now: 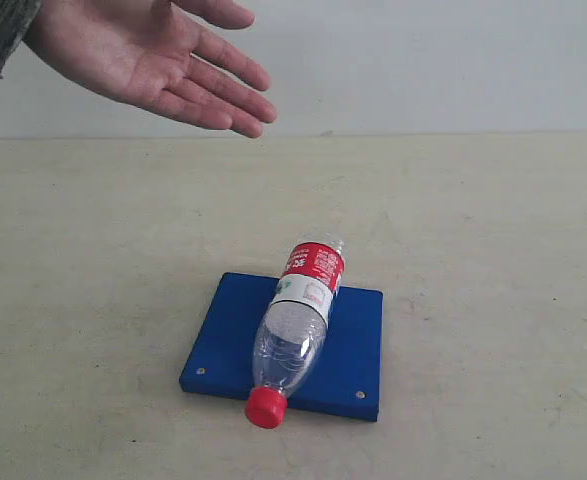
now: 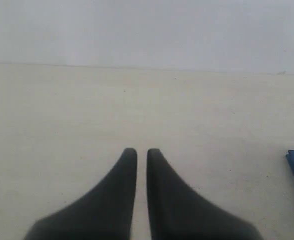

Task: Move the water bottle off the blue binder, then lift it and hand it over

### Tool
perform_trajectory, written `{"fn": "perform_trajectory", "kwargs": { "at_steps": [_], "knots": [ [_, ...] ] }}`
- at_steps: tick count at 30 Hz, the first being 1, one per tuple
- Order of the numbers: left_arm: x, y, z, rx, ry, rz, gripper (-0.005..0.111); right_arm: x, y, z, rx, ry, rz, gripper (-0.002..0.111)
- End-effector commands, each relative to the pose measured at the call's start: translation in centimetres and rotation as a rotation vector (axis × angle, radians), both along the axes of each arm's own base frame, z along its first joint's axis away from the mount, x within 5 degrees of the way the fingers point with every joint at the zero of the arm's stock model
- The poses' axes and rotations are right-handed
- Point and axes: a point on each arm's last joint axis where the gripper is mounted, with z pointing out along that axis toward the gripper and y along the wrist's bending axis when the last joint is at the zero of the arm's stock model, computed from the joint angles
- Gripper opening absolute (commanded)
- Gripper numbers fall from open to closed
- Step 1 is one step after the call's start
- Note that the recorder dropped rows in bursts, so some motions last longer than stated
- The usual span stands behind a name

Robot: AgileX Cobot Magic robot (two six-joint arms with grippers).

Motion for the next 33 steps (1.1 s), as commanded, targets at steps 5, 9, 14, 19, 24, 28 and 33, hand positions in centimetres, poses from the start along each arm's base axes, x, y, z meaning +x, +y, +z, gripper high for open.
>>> {"fn": "perform_trajectory", "kwargs": {
  "at_steps": [5,9,14,19,24,28,33],
  "knots": [
    [0.0,0.0,0.1,-0.003,-0.014,-0.006,0.007,0.0,0.0,0.2,-0.003,-0.017,-0.001,0.000],
    [0.0,0.0,0.1,-0.003,-0.014,-0.006,0.007,0.0,0.0,0.3,-0.002,-0.032,0.000,0.000],
    [0.0,0.0,0.1,-0.003,-0.014,-0.006,0.007,0.2,0.2,1.4,0.267,-0.116,-0.018,0.000],
    [0.0,0.0,0.1,-0.003,-0.014,-0.006,0.007,0.2,0.1,2.6,0.704,-0.194,-0.049,0.000],
    [0.0,0.0,0.1,-0.003,-0.014,-0.006,0.007,-0.5,-0.4,6.3,0.792,-0.417,-0.009,0.000],
    [0.0,0.0,0.1,-0.003,-0.014,-0.006,0.007,-1.9,0.1,12.9,0.575,-0.538,0.122,0.000],
    [0.0,0.0,0.1,-0.003,-0.014,-0.006,0.007,1.9,2.5,15.4,0.103,-0.213,0.291,0.000]
  ]
}}
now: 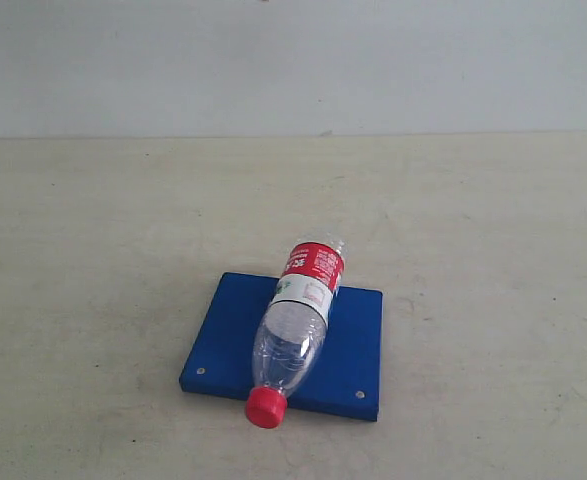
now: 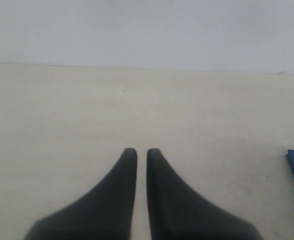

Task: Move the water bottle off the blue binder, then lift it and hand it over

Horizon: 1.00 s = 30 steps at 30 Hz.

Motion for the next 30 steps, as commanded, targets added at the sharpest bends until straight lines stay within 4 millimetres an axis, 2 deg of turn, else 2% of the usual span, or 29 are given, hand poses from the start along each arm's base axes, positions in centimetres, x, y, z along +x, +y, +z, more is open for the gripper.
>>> {"fn": "perform_trajectory", "kwargs": {
  "at_steps": [1,4,7,10,12,14,17,19,22,27,30],
  "knots": [
    [0.0,0.0,0.1,-0.003,-0.014,-0.006,0.007,3.6,2.7,0.3,-0.522,0.253,0.140,0.000],
    [0.0,0.0,0.1,-0.003,-0.014,-0.006,0.007,5.1,7.2,-2.0,-0.924,0.374,0.472,0.000],
    [0.0,0.0,0.1,-0.003,-0.014,-0.006,0.007,5.0,11.8,-5.1,-1.348,0.272,0.772,0.001],
    [0.0,0.0,0.1,-0.003,-0.014,-0.006,0.007,4.2,15.6,-7.5,-1.605,0.066,0.945,0.007],
    [0.0,0.0,0.1,-0.003,-0.014,-0.006,0.007,3.8,17.6,-9.0,-1.700,-0.049,1.004,0.017],
    [0.0,0.0,0.1,-0.003,-0.014,-0.006,0.007,3.6,19.3,-10.5,-1.788,-0.143,1.041,0.032],
    [0.0,0.0,0.1,-0.003,-0.014,-0.006,0.007,4.0,20.7,-12.3,-1.862,-0.223,1.049,0.052],
    [0.0,0.0,0.1,-0.003,-0.014,-0.006,0.007,4.3,21.4,-13.2,-1.889,-0.254,1.056,0.059],
    [0.0,0.0,0.1,-0.003,-0.014,-0.006,0.007,4.5,22.1,-14.3,-1.936,-0.326,1.062,0.059],
    [0.0,0.0,0.1,-0.003,-0.014,-0.006,0.007,5.1,22.8,-15.8,-2.130,-0.587,1.066,0.059],
    [0.0,0.0,0.1,-0.003,-0.014,-0.006,0.007,5.2,23.0,-16.5,-2.151,-0.601,1.080,0.059]
  ]
}}
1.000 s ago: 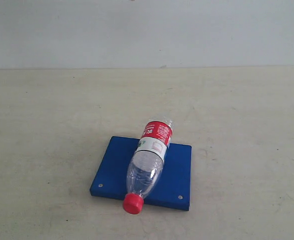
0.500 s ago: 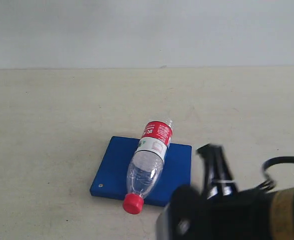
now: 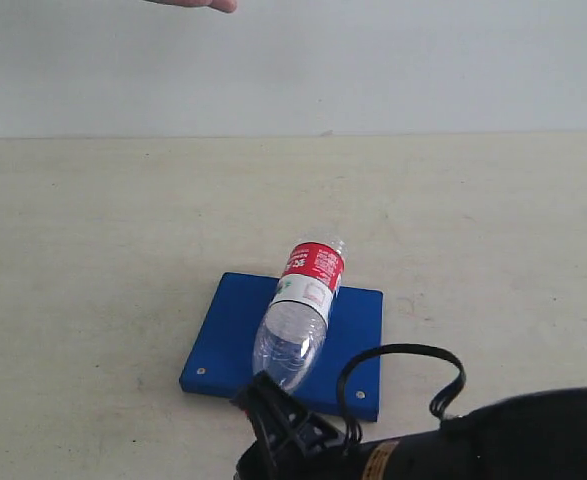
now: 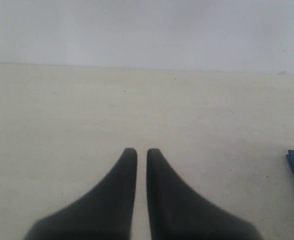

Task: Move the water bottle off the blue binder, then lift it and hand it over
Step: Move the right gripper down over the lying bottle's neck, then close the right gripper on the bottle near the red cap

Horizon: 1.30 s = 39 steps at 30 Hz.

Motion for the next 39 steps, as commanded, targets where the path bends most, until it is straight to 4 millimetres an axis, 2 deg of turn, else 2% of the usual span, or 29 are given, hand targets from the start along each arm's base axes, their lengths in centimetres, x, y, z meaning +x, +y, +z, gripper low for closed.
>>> {"fn": "perform_trajectory", "kwargs": {
  "at_steps": [1,4,7,11,12,14,17,21,22,26,33,35,39],
  "knots": [
    [0.0,0.0,0.1,-0.003,-0.014,-0.006,0.007,0.2,0.6,-0.6,-0.012,-0.031,0.052,0.059],
    [0.0,0.0,0.1,-0.003,-0.014,-0.006,0.007,0.5,1.3,-0.3,0.052,0.025,-0.031,0.059],
    [0.0,0.0,0.1,-0.003,-0.014,-0.006,0.007,1.1,2.3,0.8,0.210,0.134,-0.159,0.057],
    [0.0,0.0,0.1,-0.003,-0.014,-0.006,0.007,3.5,3.0,2.7,0.354,0.262,-0.437,0.034],
    [0.0,0.0,0.1,-0.003,-0.014,-0.006,0.007,4.2,2.9,3.0,0.355,0.254,-0.475,0.029],
    [0.0,0.0,0.1,-0.003,-0.014,-0.006,0.007,5.3,2.2,3.1,0.295,0.186,-0.493,0.025],
    [0.0,0.0,0.1,-0.003,-0.014,-0.006,0.007,6.3,0.8,2.7,0.121,0.052,-0.457,0.032],
    [0.0,0.0,0.1,-0.003,-0.014,-0.006,0.007,6.5,-0.3,2.3,-0.055,-0.043,-0.381,0.062],
    [0.0,0.0,0.1,-0.003,-0.014,-0.006,0.007,6.5,-0.4,2.3,-0.088,-0.065,-0.349,0.065],
    [0.0,0.0,0.1,-0.003,-0.014,-0.006,0.007,6.5,-0.3,2.3,-0.116,-0.101,-0.271,0.062],
    [0.0,0.0,0.1,-0.003,-0.014,-0.006,0.007,6.2,1.1,2.8,0.021,-0.106,-0.163,0.061],
    [0.0,0.0,0.1,-0.003,-0.014,-0.006,0.007,6.2,1.3,2.5,0.029,-0.099,-0.154,0.061],
    [0.0,0.0,0.1,-0.003,-0.014,-0.006,0.007,6.5,1.3,0.7,-0.069,-0.085,-0.158,0.061]
  ]
}}
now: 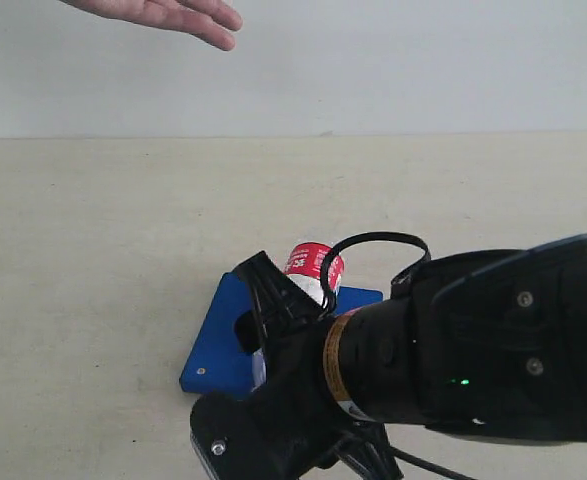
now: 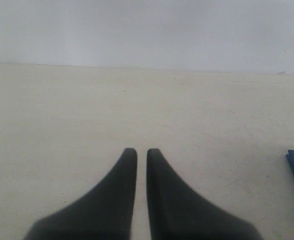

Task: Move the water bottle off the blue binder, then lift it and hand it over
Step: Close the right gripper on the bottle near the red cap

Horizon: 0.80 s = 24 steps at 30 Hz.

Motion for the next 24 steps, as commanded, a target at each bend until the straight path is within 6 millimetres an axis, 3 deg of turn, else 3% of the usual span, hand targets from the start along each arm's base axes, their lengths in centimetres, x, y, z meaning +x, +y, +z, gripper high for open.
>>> {"fn": "perform_trajectory", "kwargs": {
  "at_steps": [1,6,16,24],
  "knots": [
    [0.0,0.0,0.1,-0.003,-0.014,-0.006,0.007,0.3,0.1,-1.7,-0.077,0.022,-0.004,0.061],
    [0.0,0.0,0.1,-0.003,-0.014,-0.006,0.007,-0.5,1.2,-1.8,-0.033,0.009,0.083,0.061],
    [0.0,0.0,0.1,-0.003,-0.014,-0.006,0.007,-0.1,1.3,-4.1,-0.168,-0.029,0.159,0.059],
    [0.0,0.0,0.1,-0.003,-0.014,-0.006,0.007,0.4,1.1,-4.3,-0.178,-0.046,0.110,0.056]
  ]
}}
